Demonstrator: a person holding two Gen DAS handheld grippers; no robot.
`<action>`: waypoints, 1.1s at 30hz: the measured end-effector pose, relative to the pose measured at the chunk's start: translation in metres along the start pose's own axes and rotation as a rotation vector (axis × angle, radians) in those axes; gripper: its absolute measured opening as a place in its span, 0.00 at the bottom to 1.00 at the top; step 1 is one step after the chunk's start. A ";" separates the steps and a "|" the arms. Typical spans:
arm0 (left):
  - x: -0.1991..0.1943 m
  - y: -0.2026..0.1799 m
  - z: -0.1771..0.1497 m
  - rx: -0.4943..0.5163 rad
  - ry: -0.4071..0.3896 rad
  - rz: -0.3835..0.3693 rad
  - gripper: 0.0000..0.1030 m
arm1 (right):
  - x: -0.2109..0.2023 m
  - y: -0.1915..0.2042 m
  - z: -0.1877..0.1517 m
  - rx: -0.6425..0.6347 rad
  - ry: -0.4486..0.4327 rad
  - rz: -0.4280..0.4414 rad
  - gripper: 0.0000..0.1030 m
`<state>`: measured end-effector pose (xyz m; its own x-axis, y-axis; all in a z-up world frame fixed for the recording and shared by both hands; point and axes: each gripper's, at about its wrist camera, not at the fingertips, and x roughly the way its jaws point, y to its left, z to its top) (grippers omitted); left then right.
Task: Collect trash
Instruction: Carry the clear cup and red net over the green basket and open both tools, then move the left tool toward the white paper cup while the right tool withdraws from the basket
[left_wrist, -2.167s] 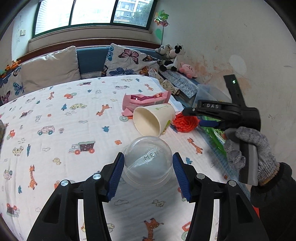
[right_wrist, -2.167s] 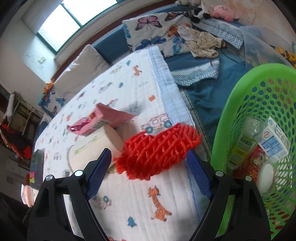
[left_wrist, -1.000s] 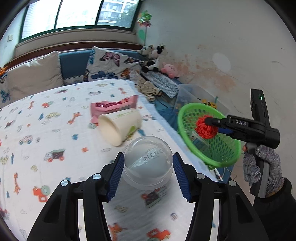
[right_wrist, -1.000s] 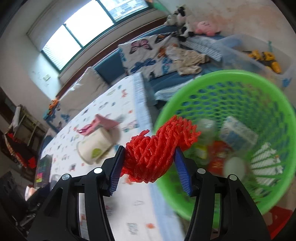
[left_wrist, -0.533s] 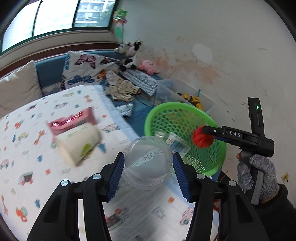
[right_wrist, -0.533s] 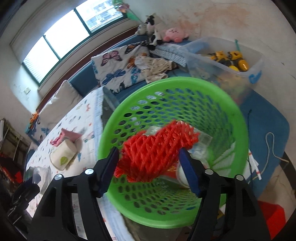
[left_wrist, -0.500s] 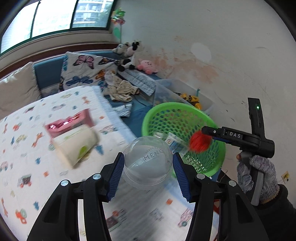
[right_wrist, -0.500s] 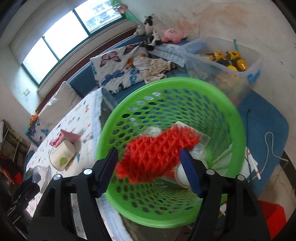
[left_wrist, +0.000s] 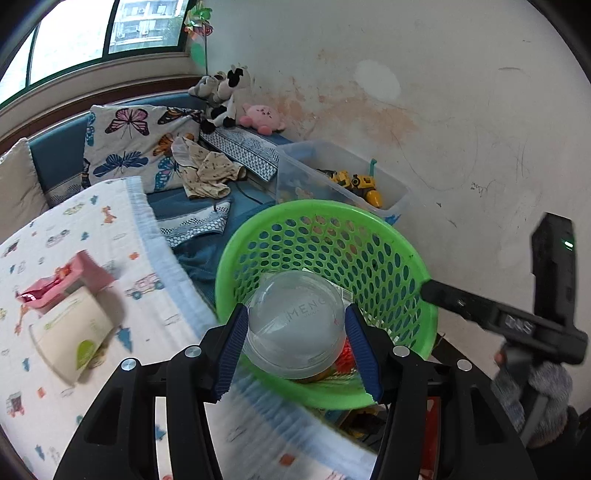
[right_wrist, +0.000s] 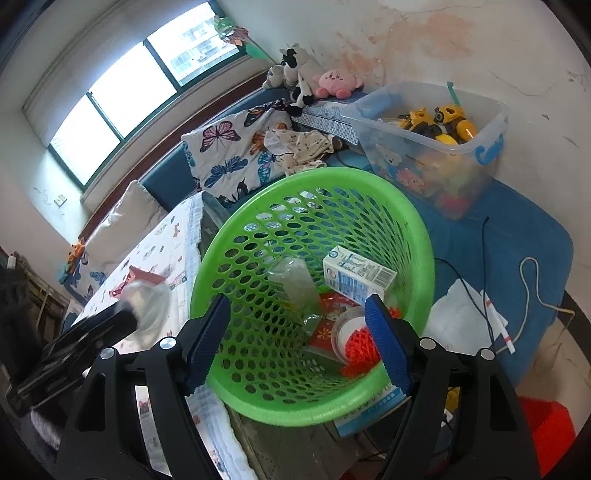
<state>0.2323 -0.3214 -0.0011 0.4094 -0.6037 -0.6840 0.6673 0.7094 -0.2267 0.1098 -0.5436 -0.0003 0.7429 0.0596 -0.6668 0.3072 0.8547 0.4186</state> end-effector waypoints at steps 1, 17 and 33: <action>0.007 -0.001 0.001 -0.002 0.013 0.000 0.51 | -0.002 -0.001 -0.002 -0.001 -0.002 0.004 0.74; 0.042 0.003 -0.001 -0.045 0.070 -0.033 0.61 | -0.012 0.000 -0.013 0.005 -0.005 0.028 0.77; -0.024 0.053 -0.022 -0.028 -0.001 0.057 0.61 | -0.006 0.027 -0.016 -0.031 0.014 0.071 0.77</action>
<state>0.2442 -0.2615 -0.0122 0.4467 -0.5623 -0.6958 0.6252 0.7526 -0.2068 0.1037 -0.5127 0.0050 0.7540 0.1278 -0.6443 0.2351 0.8634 0.4464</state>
